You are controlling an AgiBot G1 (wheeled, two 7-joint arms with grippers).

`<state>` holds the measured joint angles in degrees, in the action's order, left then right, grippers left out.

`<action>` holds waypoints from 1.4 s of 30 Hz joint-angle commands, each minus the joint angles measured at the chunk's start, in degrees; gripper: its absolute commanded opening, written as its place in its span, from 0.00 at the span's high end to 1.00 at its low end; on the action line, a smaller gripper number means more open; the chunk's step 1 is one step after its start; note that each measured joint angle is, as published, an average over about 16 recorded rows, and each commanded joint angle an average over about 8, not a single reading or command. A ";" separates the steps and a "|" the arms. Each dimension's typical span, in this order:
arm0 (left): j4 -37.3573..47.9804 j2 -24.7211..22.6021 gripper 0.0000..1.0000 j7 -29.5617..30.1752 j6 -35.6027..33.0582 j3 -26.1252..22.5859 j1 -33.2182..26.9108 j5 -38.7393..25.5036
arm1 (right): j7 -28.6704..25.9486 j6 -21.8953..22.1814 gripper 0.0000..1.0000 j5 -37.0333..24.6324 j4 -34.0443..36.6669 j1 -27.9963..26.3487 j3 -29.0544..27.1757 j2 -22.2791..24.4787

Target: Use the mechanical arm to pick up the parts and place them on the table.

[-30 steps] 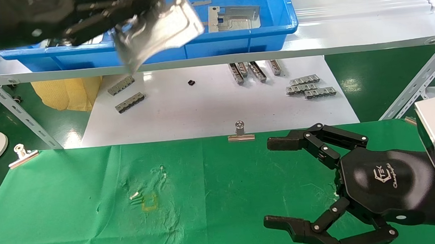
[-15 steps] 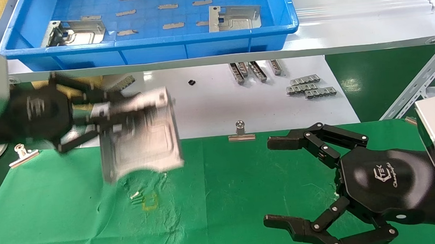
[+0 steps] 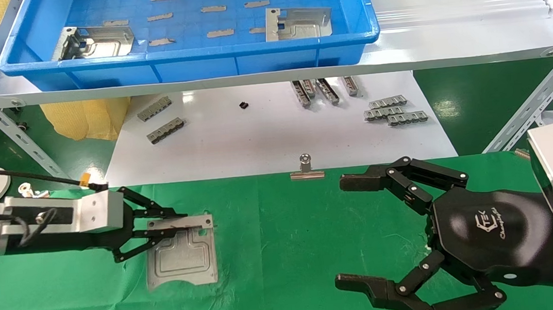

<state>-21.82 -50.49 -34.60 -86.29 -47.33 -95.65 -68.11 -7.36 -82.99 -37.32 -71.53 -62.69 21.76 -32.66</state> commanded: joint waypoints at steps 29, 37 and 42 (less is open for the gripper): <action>18.10 -5.92 0.00 -9.12 -3.15 0.33 -2.77 0.14 | 0.00 0.00 0.00 0.00 0.00 0.00 0.01 0.00; 20.78 -5.07 0.00 -4.85 -4.74 1.80 -1.65 2.63 | 0.00 0.02 0.00 0.01 0.01 0.01 0.00 0.01; 20.69 -5.03 0.00 -5.11 -4.73 1.84 -1.56 2.72 | 0.00 0.02 0.00 0.01 0.01 0.01 0.00 0.01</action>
<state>-1.45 -55.45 -39.38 -91.00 -45.38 -97.09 -65.34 -7.36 -82.97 -37.30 -71.51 -62.67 21.75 -32.65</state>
